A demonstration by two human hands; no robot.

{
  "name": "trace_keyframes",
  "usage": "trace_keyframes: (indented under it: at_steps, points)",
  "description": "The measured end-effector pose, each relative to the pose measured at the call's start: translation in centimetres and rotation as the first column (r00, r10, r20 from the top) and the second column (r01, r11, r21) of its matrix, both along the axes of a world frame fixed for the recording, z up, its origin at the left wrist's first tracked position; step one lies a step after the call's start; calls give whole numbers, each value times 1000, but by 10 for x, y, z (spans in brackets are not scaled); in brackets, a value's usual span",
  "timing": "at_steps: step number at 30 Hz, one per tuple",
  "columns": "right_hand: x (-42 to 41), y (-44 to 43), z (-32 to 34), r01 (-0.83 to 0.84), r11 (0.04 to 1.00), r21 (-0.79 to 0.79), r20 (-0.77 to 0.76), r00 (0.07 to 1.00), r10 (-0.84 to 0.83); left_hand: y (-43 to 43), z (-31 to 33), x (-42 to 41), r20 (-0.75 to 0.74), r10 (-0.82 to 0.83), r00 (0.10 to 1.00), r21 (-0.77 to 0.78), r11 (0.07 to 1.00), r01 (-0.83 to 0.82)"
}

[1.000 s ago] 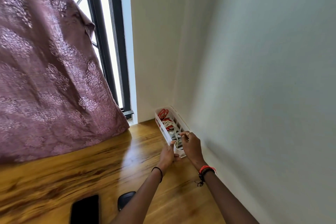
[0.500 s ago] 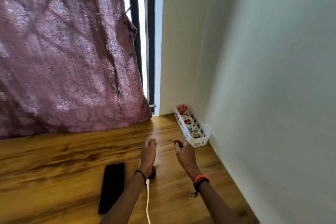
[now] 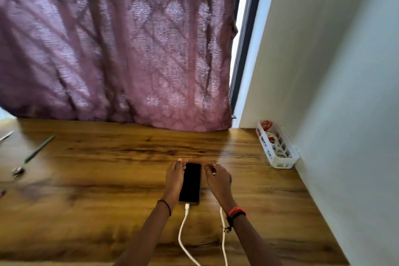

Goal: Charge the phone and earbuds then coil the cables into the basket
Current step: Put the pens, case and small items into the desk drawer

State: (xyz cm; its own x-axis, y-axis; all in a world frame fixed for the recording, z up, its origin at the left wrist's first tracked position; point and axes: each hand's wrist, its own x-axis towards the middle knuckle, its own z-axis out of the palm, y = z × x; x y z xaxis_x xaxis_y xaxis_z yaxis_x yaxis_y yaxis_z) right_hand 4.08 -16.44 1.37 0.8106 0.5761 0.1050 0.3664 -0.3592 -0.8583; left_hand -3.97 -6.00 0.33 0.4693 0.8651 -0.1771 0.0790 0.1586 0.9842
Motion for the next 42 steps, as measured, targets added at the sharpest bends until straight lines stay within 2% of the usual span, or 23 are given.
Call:
trace_keyframes:
  at_steps: [4, 8, 18, 22, 25, 28, 30, 32, 38, 42]
  points:
    - [-53, 30, 0, -62, 998, -21, 6, 998, 62, 22, 6, -65, 51, 77, 996, -1, 997, -77]
    - [-119, 57, -3, -110, 994, -17, -17, 994, 110, 49, -5, -142, 87, 116, 989, -64, 992, -111]
    - [-300, 102, -32, -19, 998, 54, -44, 999, 21, 83, -38, -333, 121, 136, 983, -181, 977, -112]
    - [-361, 111, -51, -14, 999, 41, -156, 988, 21, 87, -52, -394, 156, 165, 974, -210, 969, -131]
    - [-400, 117, -69, 46, 998, 41, -345, 938, -29, 91, -70, -427, 141, 218, 966, -262, 949, -176]
    - [-430, 128, -86, 147, 988, 50, -555, 827, -95, 101, -92, -449, 100, 281, 955, -359, 905, -229]
    - [-444, 133, -98, 230, 973, 14, -727, 671, -148, 110, -107, -458, 57, 320, 946, -425, 865, -267]
    - [-454, 136, -113, 271, 961, -54, -824, 532, -196, 120, -119, -466, -7, 336, 942, -471, 830, -300]
    - [-469, 163, -144, 357, 896, -262, -885, 281, -371, 177, -164, -494, -140, 396, 908, -600, 695, -396]
    - [-460, 186, -158, 446, 835, -323, -923, 46, -382, 218, -181, -507, -152, 476, 866, -711, 556, -430]
